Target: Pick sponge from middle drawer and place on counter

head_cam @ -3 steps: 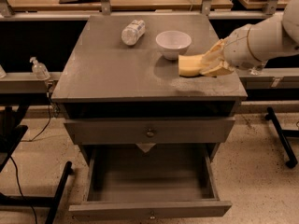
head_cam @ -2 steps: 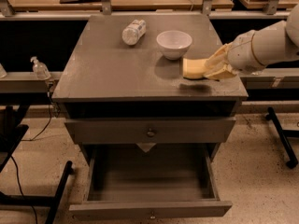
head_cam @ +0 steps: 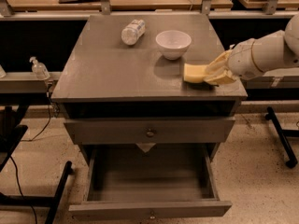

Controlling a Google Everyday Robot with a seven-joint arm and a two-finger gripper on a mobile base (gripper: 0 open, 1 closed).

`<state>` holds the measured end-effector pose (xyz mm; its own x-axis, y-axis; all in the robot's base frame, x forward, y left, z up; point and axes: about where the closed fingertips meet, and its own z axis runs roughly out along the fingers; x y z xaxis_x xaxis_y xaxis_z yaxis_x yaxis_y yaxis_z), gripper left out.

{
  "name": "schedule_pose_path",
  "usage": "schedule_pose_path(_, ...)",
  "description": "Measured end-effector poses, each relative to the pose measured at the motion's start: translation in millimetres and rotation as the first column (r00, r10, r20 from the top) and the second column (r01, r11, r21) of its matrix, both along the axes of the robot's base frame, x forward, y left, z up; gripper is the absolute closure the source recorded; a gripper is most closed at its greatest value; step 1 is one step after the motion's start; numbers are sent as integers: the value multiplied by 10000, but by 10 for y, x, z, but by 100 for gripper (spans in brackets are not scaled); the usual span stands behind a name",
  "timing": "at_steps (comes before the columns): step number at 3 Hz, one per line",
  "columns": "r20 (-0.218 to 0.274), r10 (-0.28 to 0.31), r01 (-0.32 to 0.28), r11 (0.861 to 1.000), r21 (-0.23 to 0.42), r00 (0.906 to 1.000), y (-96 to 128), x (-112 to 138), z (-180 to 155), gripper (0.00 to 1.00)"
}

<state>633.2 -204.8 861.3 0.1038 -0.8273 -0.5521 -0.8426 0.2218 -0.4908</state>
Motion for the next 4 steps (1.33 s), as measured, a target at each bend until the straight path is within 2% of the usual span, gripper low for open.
schedule_pose_path(1, -18, 160, -160, 9999, -24, 9999, 6, -19, -56, 22)
schedule_pose_path(2, 97, 362, -366, 9984, 439, 9993, -6, -66, 26, 0)
schedule_pose_path(3, 355, 395, -428, 9944, 969, 9986, -152, -184, 234, 0)
schedule_pose_path(4, 375, 385, -422, 9938, 1027, 9986, -164, -193, 254, 0)
